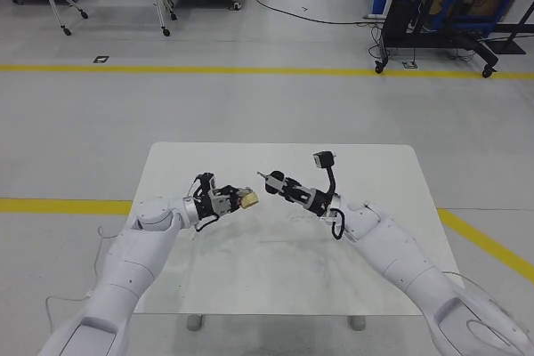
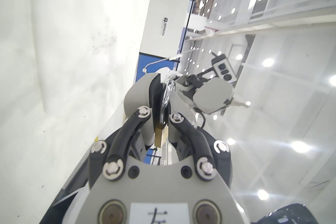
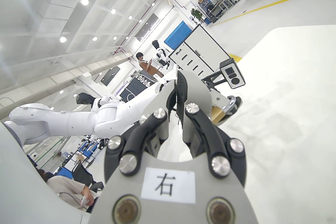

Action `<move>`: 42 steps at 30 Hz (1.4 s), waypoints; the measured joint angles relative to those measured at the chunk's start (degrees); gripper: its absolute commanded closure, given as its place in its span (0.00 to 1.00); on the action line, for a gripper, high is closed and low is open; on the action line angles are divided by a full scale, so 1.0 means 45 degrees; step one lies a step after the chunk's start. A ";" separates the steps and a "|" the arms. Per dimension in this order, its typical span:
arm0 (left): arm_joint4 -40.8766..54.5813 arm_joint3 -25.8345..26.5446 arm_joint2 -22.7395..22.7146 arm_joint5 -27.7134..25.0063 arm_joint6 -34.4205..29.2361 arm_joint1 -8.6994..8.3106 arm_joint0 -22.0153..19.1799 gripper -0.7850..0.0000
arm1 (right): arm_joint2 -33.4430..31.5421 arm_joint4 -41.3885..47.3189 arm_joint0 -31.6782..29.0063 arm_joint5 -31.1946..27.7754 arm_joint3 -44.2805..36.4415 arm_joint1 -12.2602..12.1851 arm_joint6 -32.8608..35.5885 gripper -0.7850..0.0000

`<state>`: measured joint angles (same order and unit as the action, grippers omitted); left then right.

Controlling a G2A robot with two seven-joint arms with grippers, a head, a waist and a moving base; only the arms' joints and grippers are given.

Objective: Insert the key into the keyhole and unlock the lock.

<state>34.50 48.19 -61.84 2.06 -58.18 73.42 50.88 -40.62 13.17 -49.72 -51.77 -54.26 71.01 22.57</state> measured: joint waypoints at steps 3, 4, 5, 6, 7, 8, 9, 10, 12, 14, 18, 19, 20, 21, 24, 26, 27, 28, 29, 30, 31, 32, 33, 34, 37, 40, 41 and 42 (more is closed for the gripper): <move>0.0840 -0.0013 0.0115 0.0531 0.0685 0.0169 -0.0216 1.00 | -0.0407 -0.0230 -0.0414 0.1419 -0.0787 -0.0113 -0.0567 1.00; 0.0888 -0.0049 0.0228 0.0561 0.0946 0.0244 -0.0344 1.00 | -0.0677 0.0034 -0.0682 0.2139 -0.1242 -0.0200 -0.0752 1.00; 0.0899 -0.0095 0.0318 0.0552 0.1134 0.0303 -0.0447 1.00 | -0.0913 0.0265 -0.0906 0.2712 -0.1636 -0.0282 -0.0827 1.00; 0.0891 -0.0157 0.0408 0.0509 0.1319 0.0362 -0.0566 1.00 | -0.1170 0.0464 -0.1145 0.3302 -0.2069 -0.0380 -0.0830 1.00; 0.0861 -0.0269 0.0522 0.0419 0.1561 0.0441 -0.0748 1.00 | -0.1546 0.0598 -0.1477 0.4136 -0.2678 -0.0532 -0.0761 1.00; 0.0839 -0.0372 0.0601 0.0361 0.1727 0.0497 -0.0898 1.00 | -0.1833 0.0600 -0.1731 0.4784 -0.3173 -0.0654 -0.0678 1.00; 0.0808 -0.0488 0.0674 0.0320 0.1869 0.0549 -0.1053 1.00 | -0.2110 0.0537 -0.1998 0.5398 -0.3708 -0.0775 -0.0538 1.00; 0.0767 -0.0592 0.0736 0.0296 0.1972 0.0589 -0.1198 1.00 | -0.2389 0.0479 -0.2345 0.6167 -0.4426 -0.0898 -0.0241 1.00; 0.0749 -0.0624 0.0754 0.0294 0.1990 0.0597 -0.1221 1.00 | -0.2473 0.0464 -0.2469 0.6836 -0.4984 -0.0935 -0.0065 1.00; 0.0751 -0.0614 0.0747 0.0298 0.1978 0.0591 -0.1206 1.00 | -0.2447 0.0468 -0.2395 0.6568 -0.4658 -0.0928 -0.0146 1.00; 0.0754 -0.0611 0.0745 0.0300 0.1975 0.0591 -0.1203 1.00 | -0.2440 0.0471 -0.2384 0.6327 -0.4530 -0.0924 -0.0160 1.00; 0.0754 -0.0611 0.0745 0.0300 0.1975 0.0591 -0.1204 1.00 | -0.2441 0.0471 -0.2384 0.6339 -0.4537 -0.0925 -0.0158 1.00; 0.0754 -0.0611 0.0745 0.0300 0.1975 0.0592 -0.1204 1.00 | -0.2441 0.0471 -0.2386 0.6343 -0.4539 -0.0925 -0.0157 1.00; 0.0754 -0.0611 0.0745 0.0300 0.1976 0.0591 -0.1204 1.00 | -0.2441 0.0471 -0.2385 0.6344 -0.4539 -0.0925 -0.0157 1.00; 0.0754 -0.0611 0.0745 0.0300 0.1976 0.0592 -0.1204 1.00 | -0.2442 0.0471 -0.2385 0.6344 -0.4539 -0.0925 -0.0157 1.00; 0.0754 -0.0611 0.0745 0.0300 0.1976 0.0591 -0.1204 1.00 | -0.2442 0.0471 -0.2385 0.6344 -0.4539 -0.0925 -0.0157 1.00; 0.0754 -0.0611 0.0745 0.0300 0.1976 0.0591 -0.1204 1.00 | -0.2442 0.0471 -0.2385 0.6344 -0.4539 -0.0925 -0.0157 1.00; 0.0752 -0.0608 0.0747 0.0298 0.1979 0.0592 -0.1201 1.00 | -0.2442 0.0471 -0.2386 0.6344 -0.4539 -0.0925 -0.0157 1.00; 0.0715 -0.0546 0.0758 0.0259 0.2027 0.0592 -0.1159 1.00 | -0.2436 0.0470 -0.2407 0.6376 -0.4553 -0.0923 -0.0170 1.00; 0.0656 -0.0395 0.0770 0.0175 0.2127 0.0592 -0.1067 1.00 | -0.2421 0.0474 -0.2469 0.6539 -0.4633 -0.0918 -0.0202 1.00; 0.0644 -0.0134 0.0751 0.0061 0.2291 0.0596 -0.0908 1.00 | -0.2395 0.0482 -0.2580 0.7078 -0.4854 -0.0909 -0.0245 1.00; 0.0650 0.0045 0.0722 0.0012 0.2414 0.0592 -0.0795 1.00 | -0.2393 0.0449 -0.2676 0.7683 -0.5093 -0.0908 -0.0335 1.00; 0.0606 0.0189 0.0700 0.0014 0.2532 0.0582 -0.0705 1.00 | -0.2407 0.0451 -0.2809 0.8346 -0.5388 -0.0908 -0.0491 1.00; 0.0493 0.0339 0.0667 0.0045 0.2688 0.0563 -0.0619 1.00 | -0.2435 0.0535 -0.3045 0.9179 -0.5860 -0.0907 -0.0720 1.00; 0.0370 0.0632 0.0531 0.0114 0.2923 0.0517 -0.0445 1.00 | -0.2595 0.0725 -0.3699 1.0671 -0.7033 -0.0915 -0.1527 1.00; 0.0031 0.0906 0.0477 0.0017 0.3212 0.0480 -0.0324 1.00 | -0.2486 -0.0110 -0.4123 1.2124 -0.8017 -0.0870 -0.2693 1.00; -0.0089 0.0987 0.0465 -0.0073 0.3338 0.0471 -0.0279 1.00 | -0.2475 -0.0125 -0.4203 1.2453 -0.8241 -0.0854 -0.2906 1.00; -0.0189 0.1063 0.0450 -0.0154 0.3464 0.0464 -0.0230 1.00 | -0.2474 -0.0090 -0.4262 1.2751 -0.8425 -0.0841 -0.3081 1.00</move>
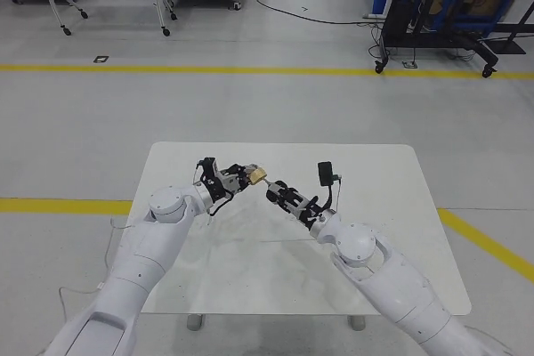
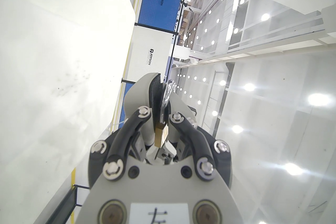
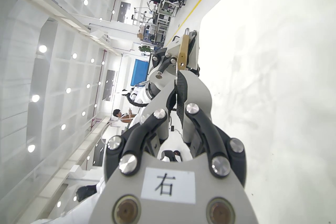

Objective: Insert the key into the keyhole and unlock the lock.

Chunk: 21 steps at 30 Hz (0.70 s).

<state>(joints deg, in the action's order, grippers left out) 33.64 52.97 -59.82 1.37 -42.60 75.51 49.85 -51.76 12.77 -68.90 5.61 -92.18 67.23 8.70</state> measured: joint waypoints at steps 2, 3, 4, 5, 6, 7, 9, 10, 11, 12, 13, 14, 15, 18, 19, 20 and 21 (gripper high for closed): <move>-0.0207 0.0164 -0.0039 -0.0154 0.0271 -0.0013 0.0102 1.00 | -0.0030 0.0031 -0.0134 0.0493 -0.0337 0.0033 -0.0255 1.00; -0.0379 0.0229 -0.0041 -0.0231 0.0387 -0.0027 0.0136 1.00 | -0.0055 0.0061 -0.0188 0.0603 -0.0436 0.0047 -0.0315 1.00; -0.0606 0.0302 -0.0030 -0.0270 0.0466 -0.0042 0.0181 1.00 | -0.0085 0.0108 -0.0241 0.0688 -0.0509 0.0065 -0.0340 1.00; -0.0729 0.0345 -0.0026 -0.0266 0.0489 -0.0050 0.0210 1.00 | -0.0107 0.0165 -0.0264 0.0736 -0.0507 0.0080 -0.0328 1.00; -0.0800 0.0387 -0.0030 -0.0252 0.0504 -0.0056 0.0235 1.00 | -0.0129 0.0222 -0.0269 0.0778 -0.0466 0.0097 -0.0316 1.00; -0.0839 0.0437 -0.0044 -0.0239 0.0514 -0.0060 0.0267 1.00 | -0.0143 0.0283 -0.0266 0.0840 -0.0382 0.0122 -0.0292 1.00; -0.0877 0.0490 -0.0064 -0.0225 0.0529 -0.0061 0.0303 1.00 | -0.0137 0.0383 -0.0231 0.0938 -0.0265 0.0164 -0.0179 1.00; -0.0953 0.0515 -0.0068 -0.0222 0.0552 -0.0063 0.0309 1.00 | -0.0123 0.0445 -0.0205 0.0970 -0.0195 0.0193 -0.0102 1.00; -0.1008 0.0526 -0.0074 -0.0224 0.0572 -0.0064 0.0311 1.00 | -0.0100 0.0482 -0.0192 0.0990 -0.0142 0.0215 -0.0041 1.00; -0.1045 0.0532 -0.0082 -0.0229 0.0584 -0.0065 0.0314 1.00 | -0.0079 0.0518 -0.0180 0.0999 -0.0094 0.0238 0.0009 1.00; -0.1063 0.0532 -0.0098 -0.0231 0.0591 -0.0064 0.0317 1.00 | -0.0061 0.0551 -0.0163 0.0996 -0.0036 0.0268 0.0047 1.00; -0.1065 0.0532 -0.0108 -0.0227 0.0596 -0.0062 0.0320 1.00 | -0.0053 0.0560 -0.0153 0.0985 0.0002 0.0288 0.0058 1.00; -0.1069 0.0531 -0.0115 -0.0215 0.0596 -0.0059 0.0323 1.00 | -0.0050 0.0570 -0.0145 0.0967 0.0034 0.0308 0.0059 1.00; -0.1090 0.0535 -0.0123 -0.0179 0.0578 -0.0046 0.0331 1.00 | -0.0050 0.0600 -0.0132 0.0872 0.0113 0.0374 0.0043 1.00; -0.1095 0.0540 -0.0118 -0.0169 0.0554 -0.0040 0.0334 1.00 | -0.0045 0.0597 -0.0115 0.0851 0.0153 0.0400 0.0045 1.00; -0.1104 0.0540 -0.0115 -0.0165 0.0539 -0.0035 0.0335 1.00 | -0.0039 0.0587 -0.0096 0.0847 0.0188 0.0420 0.0048 1.00; -0.1115 0.0539 -0.0112 -0.0161 0.0527 -0.0030 0.0335 1.00 | -0.0032 0.0575 -0.0074 0.0844 0.0224 0.0441 0.0051 1.00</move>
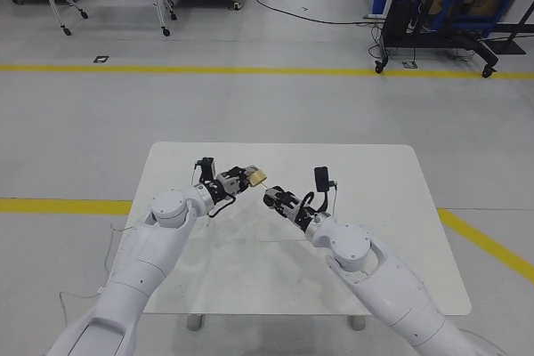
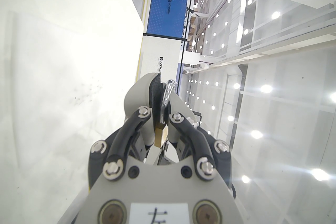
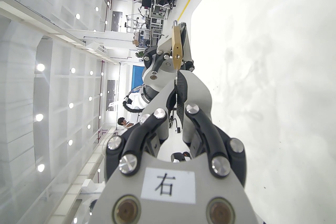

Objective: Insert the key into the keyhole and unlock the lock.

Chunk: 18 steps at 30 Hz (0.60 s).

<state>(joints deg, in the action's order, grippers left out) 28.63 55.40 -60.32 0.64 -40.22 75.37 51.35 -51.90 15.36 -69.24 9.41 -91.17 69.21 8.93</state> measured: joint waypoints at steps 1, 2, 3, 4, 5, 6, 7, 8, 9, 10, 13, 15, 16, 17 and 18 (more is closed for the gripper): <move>-0.0018 -0.0005 0.0002 0.0008 -0.0009 0.0005 -0.0002 1.00 | 0.0006 -0.0007 0.0032 -0.0007 0.0049 0.0028 0.0001 1.00; -0.0040 -0.0008 0.0003 0.0009 -0.0014 0.0008 -0.0005 1.00 | 0.0007 -0.0007 0.0055 -0.0014 0.0085 0.0049 -0.0005 1.00; -0.0063 -0.0009 0.0005 0.0007 -0.0022 0.0011 -0.0006 1.00 | 0.0007 -0.0016 0.0077 -0.0017 0.0119 0.0069 -0.0013 1.00; -0.0085 -0.0013 0.0005 0.0004 -0.0035 0.0015 -0.0006 1.00 | 0.0007 -0.0043 0.0107 -0.0020 0.0157 0.0094 -0.0033 1.00; -0.0097 -0.0016 0.0004 0.0006 -0.0046 0.0017 -0.0006 1.00 | 0.0007 -0.0077 0.0129 -0.0018 0.0188 0.0113 -0.0055 1.00; -0.0106 -0.0018 0.0000 0.0009 -0.0055 0.0019 -0.0006 1.00 | 0.0008 -0.0111 0.0151 -0.0003 0.0225 0.0132 -0.0080 1.00; -0.0118 -0.0019 -0.0006 0.0008 -0.0067 0.0022 -0.0006 1.00 | 0.0010 -0.0161 0.0180 0.0026 0.0279 0.0157 -0.0122 1.00; -0.0127 -0.0021 -0.0010 0.0005 -0.0080 0.0025 -0.0006 1.00 | 0.0010 -0.0211 0.0201 0.0049 0.0327 0.0176 -0.0166 1.00; -0.0133 -0.0023 -0.0012 0.0007 -0.0098 0.0028 -0.0006 1.00 | 0.0010 -0.0256 0.0218 0.0070 0.0376 0.0194 -0.0217 1.00; -0.0133 -0.0024 -0.0016 0.0019 -0.0120 0.0032 -0.0006 1.00 | 0.0005 -0.0305 0.0235 0.0096 0.0434 0.0219 -0.0289 1.00; -0.0119 -0.0008 -0.0019 0.0047 -0.0155 0.0047 0.0013 1.00 | 0.0001 -0.0380 0.0239 0.0145 0.0502 0.0279 -0.0399 1.00; -0.0137 0.0017 -0.0012 0.0045 -0.0169 0.0054 0.0025 1.00 | -0.0008 -0.0405 0.0221 0.0169 0.0504 0.0309 -0.0418 1.00; -0.0137 0.0031 -0.0007 0.0039 -0.0185 0.0063 0.0035 1.00 | -0.0016 -0.0421 0.0213 0.0176 0.0501 0.0328 -0.0401 1.00; -0.0131 0.0034 -0.0002 0.0050 -0.0201 0.0067 0.0041 1.00 | -0.0024 -0.0433 0.0210 0.0176 0.0503 0.0340 -0.0382 1.00; -0.0121 0.0034 0.0004 0.0079 -0.0221 0.0075 0.0043 1.00 | -0.0027 -0.0445 0.0207 0.0176 0.0505 0.0356 -0.0367 1.00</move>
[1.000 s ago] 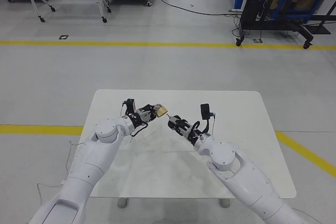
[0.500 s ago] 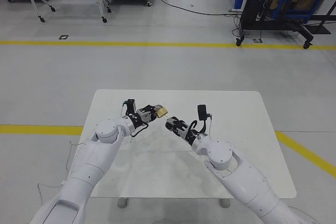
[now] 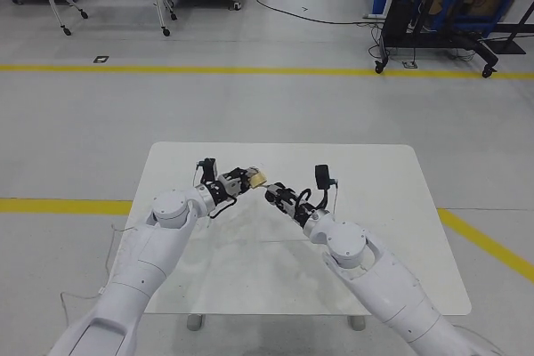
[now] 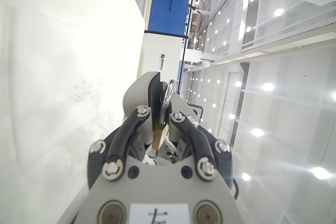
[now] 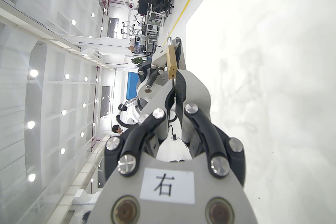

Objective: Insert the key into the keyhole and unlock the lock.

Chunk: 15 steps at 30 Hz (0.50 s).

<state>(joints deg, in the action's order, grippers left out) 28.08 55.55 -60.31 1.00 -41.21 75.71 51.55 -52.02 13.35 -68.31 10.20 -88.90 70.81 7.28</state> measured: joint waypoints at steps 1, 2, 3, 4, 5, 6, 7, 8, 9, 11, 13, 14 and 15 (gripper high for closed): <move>0.0039 -0.0010 -0.0003 0.0054 -0.0018 0.0007 0.0001 1.00 | -0.0001 -0.0023 0.0000 -0.0009 0.0000 0.0019 0.0008 1.00; 0.0086 -0.0019 -0.0011 0.0095 -0.0028 0.0013 0.0001 1.00 | 0.0004 -0.0040 0.0000 -0.0017 -0.0002 0.0037 0.0008 1.00; 0.0123 -0.0027 -0.0018 0.0131 -0.0033 0.0019 0.0001 1.00 | 0.0016 -0.0060 0.0002 -0.0019 -0.0010 0.0055 0.0008 1.00; 0.0153 -0.0037 -0.0025 0.0175 -0.0029 0.0026 -0.0001 1.00 | 0.0041 -0.0085 0.0008 -0.0020 -0.0021 0.0081 0.0019 1.00; 0.0179 -0.0043 -0.0033 0.0209 -0.0018 0.0032 -0.0001 1.00 | 0.0065 -0.0099 0.0013 -0.0017 -0.0027 0.0101 0.0033 1.00; 0.0215 -0.0049 -0.0042 0.0260 0.0003 0.0041 -0.0001 1.00 | 0.0104 -0.0115 0.0016 -0.0008 -0.0036 0.0129 0.0056 1.00; 0.0236 -0.0051 -0.0048 0.0293 0.0012 0.0046 -0.0001 1.00 | 0.0135 -0.0127 0.0014 -0.0001 -0.0045 0.0150 0.0080 1.00; 0.0252 -0.0054 -0.0055 0.0316 0.0025 0.0051 -0.0001 1.00 | 0.0165 -0.0141 0.0007 0.0002 -0.0055 0.0171 0.0102 1.00; 0.0272 -0.0060 -0.0064 0.0343 0.0044 0.0056 0.0001 1.00 | 0.0186 -0.0157 -0.0002 0.0004 -0.0061 0.0188 0.0116 1.00; 0.0314 -0.0071 -0.0086 0.0417 0.0111 0.0066 0.0004 1.00 | 0.0211 -0.0193 -0.0021 0.0001 -0.0064 0.0226 0.0131 1.00; 0.0386 -0.0080 -0.0113 0.0488 0.0163 0.0078 0.0014 1.00 | 0.0183 -0.0241 -0.0042 -0.0057 -0.0064 0.0257 0.0073 1.00; 0.0410 -0.0090 -0.0127 0.0528 0.0191 0.0082 0.0015 1.00 | 0.0144 -0.0273 -0.0063 -0.0119 -0.0071 0.0266 0.0003 1.00; 0.0434 -0.0101 -0.0142 0.0571 0.0224 0.0086 0.0015 1.00 | 0.0090 -0.0323 -0.0093 -0.0196 -0.0086 0.0272 -0.0091 1.00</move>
<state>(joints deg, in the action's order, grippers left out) 30.04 55.10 -60.95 3.57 -40.20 76.09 51.62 -51.61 11.90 -68.73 9.32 -89.28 72.04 6.87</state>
